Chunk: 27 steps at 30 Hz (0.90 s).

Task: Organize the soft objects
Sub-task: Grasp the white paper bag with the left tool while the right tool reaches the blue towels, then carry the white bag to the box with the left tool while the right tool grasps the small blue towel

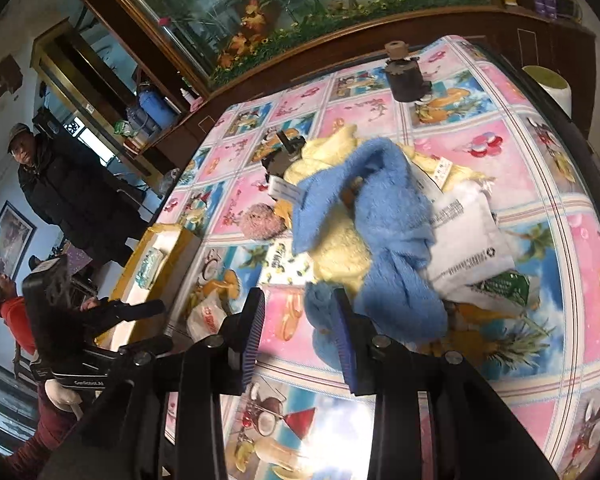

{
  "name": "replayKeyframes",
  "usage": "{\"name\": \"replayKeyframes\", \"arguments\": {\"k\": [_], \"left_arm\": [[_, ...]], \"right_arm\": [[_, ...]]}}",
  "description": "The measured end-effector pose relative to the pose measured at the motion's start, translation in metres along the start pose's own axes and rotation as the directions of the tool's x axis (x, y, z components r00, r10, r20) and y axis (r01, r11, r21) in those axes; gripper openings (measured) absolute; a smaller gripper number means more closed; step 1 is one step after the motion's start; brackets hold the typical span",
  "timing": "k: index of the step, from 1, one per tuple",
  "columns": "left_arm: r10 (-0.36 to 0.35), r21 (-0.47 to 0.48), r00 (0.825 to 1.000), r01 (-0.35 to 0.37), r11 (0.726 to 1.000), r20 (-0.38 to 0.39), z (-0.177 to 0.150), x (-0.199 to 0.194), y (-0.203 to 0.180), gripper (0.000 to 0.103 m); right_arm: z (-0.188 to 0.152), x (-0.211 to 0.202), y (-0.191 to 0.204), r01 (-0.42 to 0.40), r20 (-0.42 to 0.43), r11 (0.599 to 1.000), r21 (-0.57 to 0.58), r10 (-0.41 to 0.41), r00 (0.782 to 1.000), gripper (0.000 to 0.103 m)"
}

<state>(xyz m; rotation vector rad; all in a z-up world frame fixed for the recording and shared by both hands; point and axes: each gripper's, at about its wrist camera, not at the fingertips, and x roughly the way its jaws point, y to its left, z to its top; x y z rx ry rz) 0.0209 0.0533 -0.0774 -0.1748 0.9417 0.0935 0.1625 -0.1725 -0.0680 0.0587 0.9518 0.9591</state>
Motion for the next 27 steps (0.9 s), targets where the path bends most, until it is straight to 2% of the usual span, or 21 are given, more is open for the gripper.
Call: {"name": "replayKeyframes", "arguments": {"k": [1,4,7,10,16,19,23,25,27], "left_arm": [[0.005,-0.02,1.0,-0.005,1.0,-0.003,-0.002,0.001,0.002,0.072],[-0.057,-0.145,0.998,0.054,0.988,-0.013,-0.015,0.004,0.013,0.072],[-0.096,-0.255,0.995,0.094,0.962,0.002,-0.027,0.003,0.014,0.072],[-0.169,-0.332,0.986,0.161,0.929,0.005,-0.027,0.011,0.01,0.072],[-0.105,-0.361,0.994,0.088,0.929,-0.027,-0.003,0.04,0.0,0.072],[-0.028,-0.314,0.999,0.022,0.949,-0.016,0.008,0.047,-0.009,0.073],[0.029,-0.296,0.999,-0.034,0.955,-0.02,0.015,0.058,-0.018,0.085],[0.04,-0.298,0.999,-0.043,0.954,-0.018,0.016,0.062,-0.019,0.086],[0.025,-0.31,0.999,-0.032,0.95,-0.026,0.016,0.068,-0.014,0.086]], "right_arm": [[-0.004,0.003,0.0,0.009,-0.004,1.0,0.0,-0.009,1.0,0.034],[-0.017,0.012,0.005,0.019,-0.011,1.0,-0.013,-0.019,1.0,0.034],[-0.026,0.019,0.014,0.046,-0.006,0.998,-0.036,-0.046,0.999,0.034],[-0.028,0.036,0.02,0.091,-0.036,0.995,-0.049,-0.093,0.995,0.034],[-0.022,0.054,0.017,0.113,-0.013,0.993,-0.022,-0.113,0.994,0.034],[-0.021,0.058,0.015,0.106,-0.013,0.994,-0.002,-0.106,0.994,0.034],[-0.022,0.062,0.017,0.095,-0.009,0.995,0.018,-0.094,0.995,0.033],[-0.023,0.061,0.017,0.091,0.0,0.996,0.017,-0.091,0.996,0.032],[-0.025,0.058,0.019,0.089,0.009,0.996,0.006,-0.089,0.996,0.014]]}}
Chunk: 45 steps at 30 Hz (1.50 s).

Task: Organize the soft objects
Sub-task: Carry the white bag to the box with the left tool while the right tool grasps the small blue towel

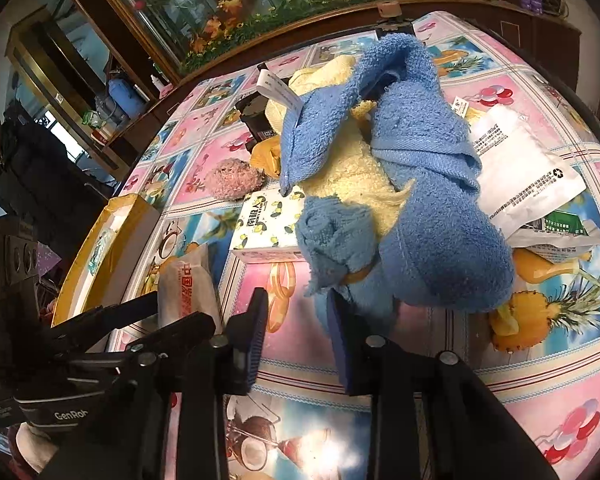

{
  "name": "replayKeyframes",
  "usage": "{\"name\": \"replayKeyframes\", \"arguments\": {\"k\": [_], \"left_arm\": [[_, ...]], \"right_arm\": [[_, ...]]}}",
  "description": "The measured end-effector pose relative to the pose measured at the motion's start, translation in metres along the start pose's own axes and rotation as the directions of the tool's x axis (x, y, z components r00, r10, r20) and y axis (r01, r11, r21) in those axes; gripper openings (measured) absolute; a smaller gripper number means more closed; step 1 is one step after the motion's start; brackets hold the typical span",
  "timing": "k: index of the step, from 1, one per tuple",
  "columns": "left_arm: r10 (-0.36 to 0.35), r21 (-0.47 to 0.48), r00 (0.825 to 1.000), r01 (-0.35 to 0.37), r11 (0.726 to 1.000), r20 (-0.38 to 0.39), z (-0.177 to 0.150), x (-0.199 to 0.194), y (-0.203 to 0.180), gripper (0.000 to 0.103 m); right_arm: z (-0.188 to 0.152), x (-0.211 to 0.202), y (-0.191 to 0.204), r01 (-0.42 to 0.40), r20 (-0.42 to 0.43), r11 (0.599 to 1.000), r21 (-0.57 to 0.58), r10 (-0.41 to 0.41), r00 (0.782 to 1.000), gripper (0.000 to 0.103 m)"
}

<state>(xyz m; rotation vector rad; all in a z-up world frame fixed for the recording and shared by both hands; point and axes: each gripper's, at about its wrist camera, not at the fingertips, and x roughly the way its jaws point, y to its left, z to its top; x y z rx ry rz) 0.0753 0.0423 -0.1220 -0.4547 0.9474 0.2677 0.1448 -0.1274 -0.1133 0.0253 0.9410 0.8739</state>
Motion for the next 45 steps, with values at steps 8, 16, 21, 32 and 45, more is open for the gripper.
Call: {"name": "replayKeyframes", "arguments": {"k": [8,16,21,32,45], "left_arm": [[-0.025,0.019,0.999,0.024,1.0,0.042,-0.003,-0.012,0.015,0.036],[-0.036,0.066,0.985,0.025,0.998,0.169,-0.018,-0.064,0.009,0.036],[-0.053,0.043,0.977,0.045,0.998,0.207,-0.023,-0.088,0.021,0.036],[-0.061,0.019,0.972,0.058,0.998,0.225,-0.034,-0.105,0.032,0.036],[0.096,-0.195,0.944,-0.034,0.98,0.315,-0.031,-0.172,0.151,0.037]], "right_arm": [[-0.008,-0.02,-0.005,-0.031,0.035,0.999,0.021,0.03,0.999,0.009],[-0.017,-0.04,0.007,-0.061,0.063,0.998,0.003,0.061,0.996,0.007],[-0.011,-0.033,0.011,0.091,0.102,0.995,-0.038,-0.086,0.991,0.025],[-0.002,-0.012,-0.007,0.12,0.094,0.992,0.046,-0.123,0.988,0.027],[0.004,-0.062,0.062,-0.08,0.145,0.996,-0.044,0.086,0.986,0.028]]}}
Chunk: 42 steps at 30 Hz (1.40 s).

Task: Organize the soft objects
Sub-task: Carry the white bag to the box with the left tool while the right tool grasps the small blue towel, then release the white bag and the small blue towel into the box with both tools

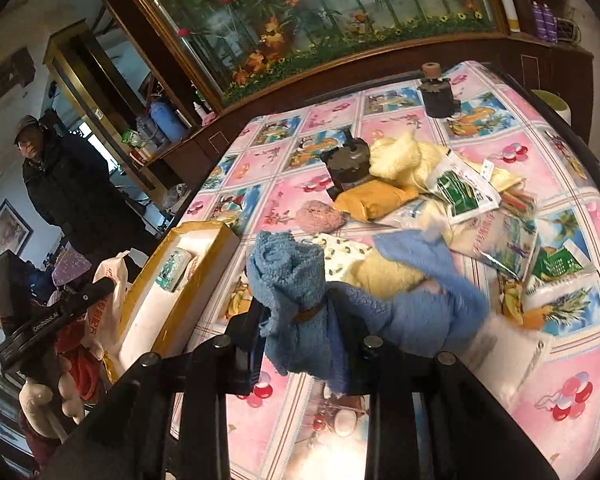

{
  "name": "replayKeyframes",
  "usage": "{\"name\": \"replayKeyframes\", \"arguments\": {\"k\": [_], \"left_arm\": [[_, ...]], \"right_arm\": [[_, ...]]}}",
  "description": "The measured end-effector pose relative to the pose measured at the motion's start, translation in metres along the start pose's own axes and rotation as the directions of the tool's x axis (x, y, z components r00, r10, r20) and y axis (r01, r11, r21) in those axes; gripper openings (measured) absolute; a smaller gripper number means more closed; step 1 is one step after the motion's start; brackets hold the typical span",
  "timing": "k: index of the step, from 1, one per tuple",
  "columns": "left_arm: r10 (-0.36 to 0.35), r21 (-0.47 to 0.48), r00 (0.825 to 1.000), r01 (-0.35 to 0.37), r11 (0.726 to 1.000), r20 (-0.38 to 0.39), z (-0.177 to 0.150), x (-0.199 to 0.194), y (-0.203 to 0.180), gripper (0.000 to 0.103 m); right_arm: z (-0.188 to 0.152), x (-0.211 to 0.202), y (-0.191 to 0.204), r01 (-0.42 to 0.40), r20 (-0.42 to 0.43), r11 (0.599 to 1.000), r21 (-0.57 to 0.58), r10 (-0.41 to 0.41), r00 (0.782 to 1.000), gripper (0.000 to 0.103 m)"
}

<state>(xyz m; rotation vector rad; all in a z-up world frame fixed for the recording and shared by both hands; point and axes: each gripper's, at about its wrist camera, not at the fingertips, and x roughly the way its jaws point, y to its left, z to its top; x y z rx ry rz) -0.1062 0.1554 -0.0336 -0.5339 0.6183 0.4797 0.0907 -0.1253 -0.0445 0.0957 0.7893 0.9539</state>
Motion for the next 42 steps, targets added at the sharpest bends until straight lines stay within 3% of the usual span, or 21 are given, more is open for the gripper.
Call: {"name": "replayKeyframes", "arguments": {"k": [5,8,13,20,26,28,32,38,42], "left_arm": [[0.067,-0.041,0.997,-0.068,0.997,-0.031,0.002,0.021,0.032,0.037],[0.086,-0.063,0.995,-0.09,0.994,-0.057,0.004,0.037,0.045,0.037],[0.093,-0.088,0.991,-0.101,0.991,-0.091,0.005,0.056,0.056,0.037],[0.094,-0.094,0.99,-0.103,0.99,-0.101,0.011,0.065,0.062,0.037],[0.111,-0.135,0.988,-0.125,0.983,-0.105,0.015,0.069,0.073,0.038],[0.095,-0.155,0.99,-0.111,0.982,-0.104,0.015,0.069,0.077,0.039],[0.038,-0.201,0.995,-0.057,0.978,-0.096,0.016,0.064,0.085,0.042],[0.018,-0.246,0.999,-0.028,0.969,-0.046,0.018,0.046,0.088,0.042],[0.005,-0.252,1.0,-0.011,0.968,-0.024,0.017,0.035,0.083,0.042]], "right_arm": [[0.015,0.021,0.017,-0.149,-0.023,0.989,0.018,0.149,0.989,0.028],[0.018,0.049,0.038,-0.265,-0.098,0.964,0.012,0.265,0.959,0.028],[0.018,0.104,0.078,-0.311,-0.198,0.95,-0.002,0.305,0.932,0.028],[0.017,0.155,0.122,-0.294,-0.263,0.955,-0.047,0.272,0.926,0.028],[0.014,0.17,0.139,-0.281,-0.305,0.955,-0.091,0.242,0.921,0.03],[0.013,0.171,0.143,-0.285,-0.319,0.954,-0.093,0.242,0.916,0.035],[0.018,0.163,0.141,-0.315,-0.296,0.946,-0.077,0.28,0.913,0.056],[0.032,0.142,0.123,-0.303,-0.234,0.952,-0.052,0.283,0.93,0.059],[0.032,0.142,0.108,-0.211,-0.242,0.973,-0.093,0.184,0.953,0.059]]}}
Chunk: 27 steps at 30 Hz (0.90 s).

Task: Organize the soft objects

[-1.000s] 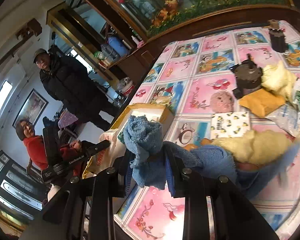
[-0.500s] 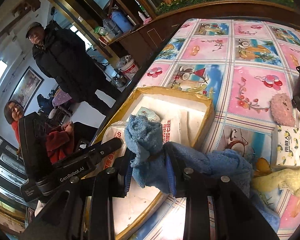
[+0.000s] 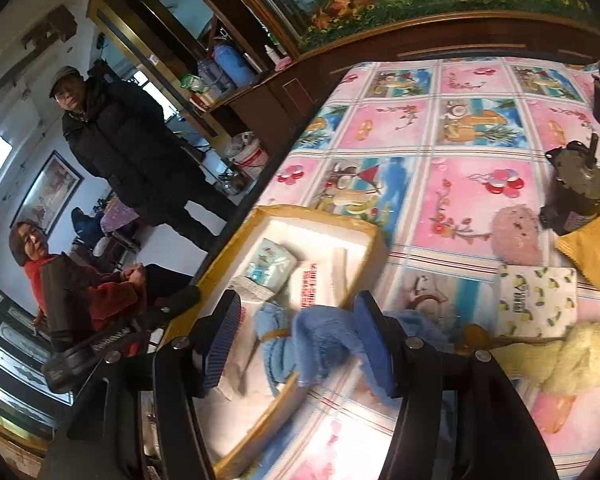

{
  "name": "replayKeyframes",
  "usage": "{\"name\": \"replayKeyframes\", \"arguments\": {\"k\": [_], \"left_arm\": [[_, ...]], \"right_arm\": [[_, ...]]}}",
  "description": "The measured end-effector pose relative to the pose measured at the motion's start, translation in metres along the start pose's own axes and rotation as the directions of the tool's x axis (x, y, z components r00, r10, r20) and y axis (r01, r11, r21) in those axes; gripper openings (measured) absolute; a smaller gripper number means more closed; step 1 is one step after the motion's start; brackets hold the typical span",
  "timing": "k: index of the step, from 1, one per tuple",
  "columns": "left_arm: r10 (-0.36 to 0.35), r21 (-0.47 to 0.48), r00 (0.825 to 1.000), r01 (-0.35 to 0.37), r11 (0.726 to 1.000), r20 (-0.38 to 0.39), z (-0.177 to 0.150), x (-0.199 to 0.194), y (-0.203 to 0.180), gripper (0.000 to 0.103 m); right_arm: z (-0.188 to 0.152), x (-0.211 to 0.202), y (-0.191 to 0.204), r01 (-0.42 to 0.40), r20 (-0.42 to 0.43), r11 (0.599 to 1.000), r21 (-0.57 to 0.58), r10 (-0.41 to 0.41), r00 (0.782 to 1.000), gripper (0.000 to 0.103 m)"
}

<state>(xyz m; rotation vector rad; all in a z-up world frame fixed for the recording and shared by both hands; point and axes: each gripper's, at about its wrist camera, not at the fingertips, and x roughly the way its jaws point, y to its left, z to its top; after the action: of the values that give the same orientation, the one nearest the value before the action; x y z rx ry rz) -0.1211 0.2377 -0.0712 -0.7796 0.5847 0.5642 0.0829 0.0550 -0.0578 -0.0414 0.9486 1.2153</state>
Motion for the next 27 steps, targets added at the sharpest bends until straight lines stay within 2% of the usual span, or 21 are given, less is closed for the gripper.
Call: {"name": "replayKeyframes", "arguments": {"k": [5,8,11,14,17,19,20,23,27], "left_arm": [[-0.03,0.022,1.0,0.03,0.999,0.01,-0.011,-0.014,-0.012,0.042],[-0.049,0.042,0.999,0.048,0.998,0.015,-0.018,-0.021,-0.022,0.042],[-0.077,0.071,0.997,0.075,0.995,0.014,-0.022,-0.025,-0.037,0.042],[-0.091,0.105,0.996,0.089,0.99,0.011,-0.026,-0.027,-0.052,0.042],[-0.104,0.133,0.995,0.102,0.986,0.007,-0.03,-0.027,-0.067,0.042],[-0.112,0.153,0.994,0.112,0.982,-0.007,-0.035,-0.025,-0.077,0.042],[-0.114,0.166,0.993,0.115,0.979,-0.018,-0.037,-0.023,-0.082,0.042],[-0.119,0.212,0.991,0.127,0.969,-0.053,-0.045,-0.014,-0.103,0.042],[-0.136,0.26,0.986,0.158,0.953,-0.101,-0.053,0.004,-0.128,0.042]], "right_arm": [[-0.014,0.011,-0.01,0.082,-0.066,0.994,-0.067,-0.087,0.994,0.059],[-0.02,0.013,-0.01,0.138,-0.051,0.982,-0.132,-0.146,0.988,0.059],[-0.024,0.012,-0.01,0.162,-0.047,0.972,-0.169,-0.172,0.984,0.06],[-0.03,0.024,-0.006,0.271,-0.065,0.931,-0.245,-0.295,0.953,0.075],[-0.039,0.035,-0.011,0.346,-0.06,0.894,-0.284,-0.377,0.924,0.073],[-0.04,0.032,-0.023,0.273,-0.079,0.94,-0.205,-0.294,0.952,0.046],[-0.039,0.025,-0.031,0.237,-0.077,0.96,-0.148,-0.25,0.965,0.041],[-0.043,0.0,-0.041,0.181,-0.035,0.981,-0.063,-0.184,0.982,0.041],[-0.061,-0.044,-0.055,0.12,-0.002,0.993,0.008,-0.12,0.993,0.041]]}}
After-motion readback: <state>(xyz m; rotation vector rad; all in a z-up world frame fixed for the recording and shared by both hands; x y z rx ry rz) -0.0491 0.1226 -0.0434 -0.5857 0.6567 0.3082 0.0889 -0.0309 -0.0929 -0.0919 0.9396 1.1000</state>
